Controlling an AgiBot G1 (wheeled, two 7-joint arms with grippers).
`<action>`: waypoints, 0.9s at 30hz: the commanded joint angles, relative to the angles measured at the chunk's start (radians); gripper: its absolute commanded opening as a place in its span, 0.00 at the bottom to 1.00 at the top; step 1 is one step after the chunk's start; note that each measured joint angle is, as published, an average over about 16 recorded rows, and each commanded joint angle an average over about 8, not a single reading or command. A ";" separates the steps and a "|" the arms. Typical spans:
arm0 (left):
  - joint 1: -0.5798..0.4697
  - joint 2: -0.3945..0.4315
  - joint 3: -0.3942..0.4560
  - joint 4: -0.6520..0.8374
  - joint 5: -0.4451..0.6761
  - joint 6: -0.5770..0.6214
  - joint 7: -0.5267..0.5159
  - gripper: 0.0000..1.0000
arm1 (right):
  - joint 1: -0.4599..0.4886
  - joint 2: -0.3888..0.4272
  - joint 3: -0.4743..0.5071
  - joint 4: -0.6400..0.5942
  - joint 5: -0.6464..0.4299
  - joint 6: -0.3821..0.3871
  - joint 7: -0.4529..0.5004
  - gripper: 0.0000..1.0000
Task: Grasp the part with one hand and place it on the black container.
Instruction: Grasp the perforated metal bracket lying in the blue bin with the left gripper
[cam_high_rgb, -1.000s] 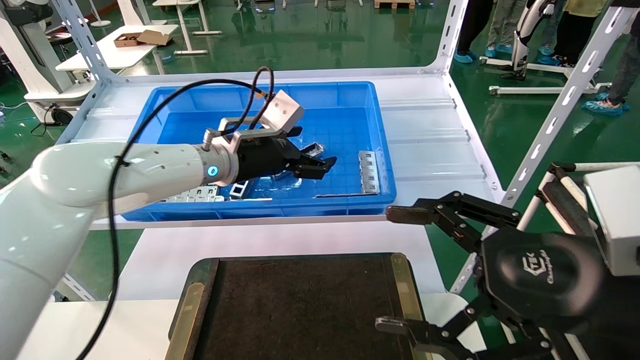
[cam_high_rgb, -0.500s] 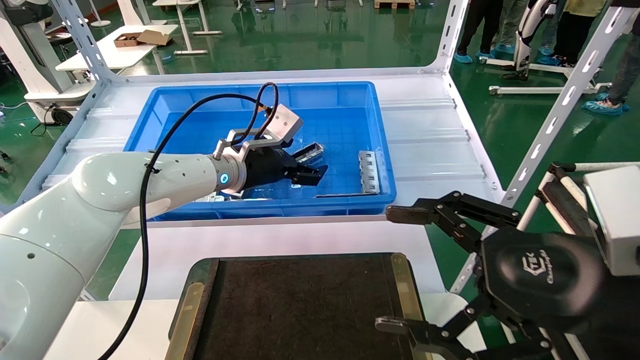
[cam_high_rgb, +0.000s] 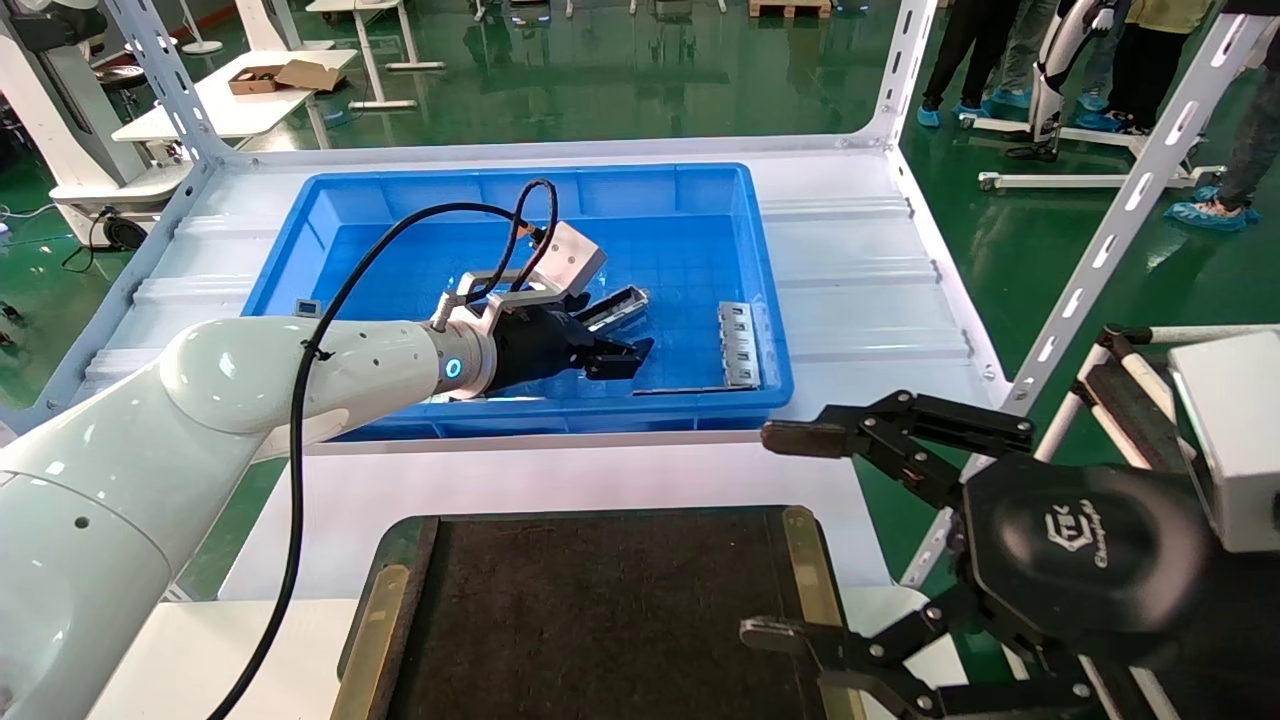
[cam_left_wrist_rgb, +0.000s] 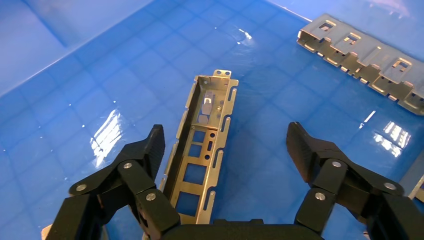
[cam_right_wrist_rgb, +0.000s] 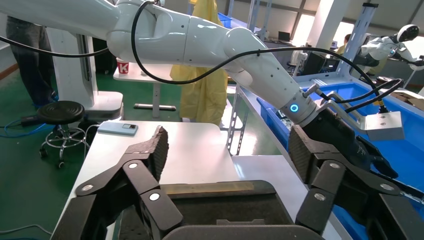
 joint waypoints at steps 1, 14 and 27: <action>-0.001 0.000 0.014 0.001 -0.011 -0.004 -0.006 0.00 | 0.000 0.000 0.000 0.000 0.000 0.000 0.000 0.00; -0.014 -0.002 0.082 0.014 -0.072 -0.023 -0.012 0.00 | 0.000 0.000 0.000 0.000 0.000 0.000 0.000 0.00; -0.024 -0.003 0.132 0.029 -0.129 -0.034 -0.002 0.00 | 0.000 0.000 0.000 0.000 0.000 0.000 0.000 0.00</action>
